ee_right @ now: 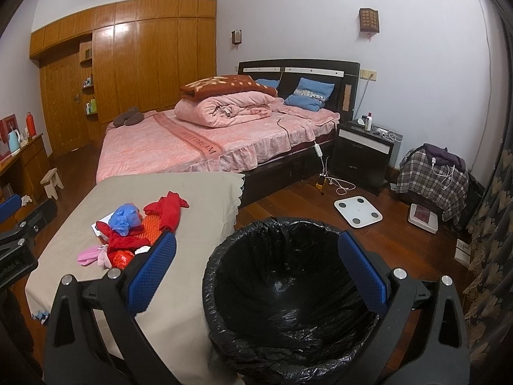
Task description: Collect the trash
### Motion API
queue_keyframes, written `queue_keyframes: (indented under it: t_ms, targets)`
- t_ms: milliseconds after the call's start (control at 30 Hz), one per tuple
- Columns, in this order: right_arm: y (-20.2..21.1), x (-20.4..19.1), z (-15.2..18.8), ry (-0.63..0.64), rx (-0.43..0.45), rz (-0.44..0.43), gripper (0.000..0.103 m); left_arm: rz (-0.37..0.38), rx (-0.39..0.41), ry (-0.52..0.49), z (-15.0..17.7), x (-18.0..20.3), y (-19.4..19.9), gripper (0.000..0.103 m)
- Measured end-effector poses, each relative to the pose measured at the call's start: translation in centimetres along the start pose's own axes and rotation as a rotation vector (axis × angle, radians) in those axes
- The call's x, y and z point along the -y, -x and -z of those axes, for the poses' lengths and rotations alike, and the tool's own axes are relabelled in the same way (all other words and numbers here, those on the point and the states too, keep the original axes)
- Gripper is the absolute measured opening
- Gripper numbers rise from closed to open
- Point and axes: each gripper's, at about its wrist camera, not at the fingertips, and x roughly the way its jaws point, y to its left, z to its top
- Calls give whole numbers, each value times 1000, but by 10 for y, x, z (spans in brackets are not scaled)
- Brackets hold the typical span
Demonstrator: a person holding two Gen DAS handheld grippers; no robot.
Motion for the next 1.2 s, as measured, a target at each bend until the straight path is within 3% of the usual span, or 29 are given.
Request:
queue_keyframes:
  t_ms: [767, 1000, 1200]
  targets:
    - [-5, -5, 2, 1, -4, -3, 98, 1, -3, 4, 0, -4, 1, 97]
    - [-25, -24, 9, 17, -10, -26, 98, -11, -10, 8, 5, -6, 2, 97]
    - [-49, -41, 14, 42, -24, -64, 98, -62, -30, 25, 19, -33, -25, 97]
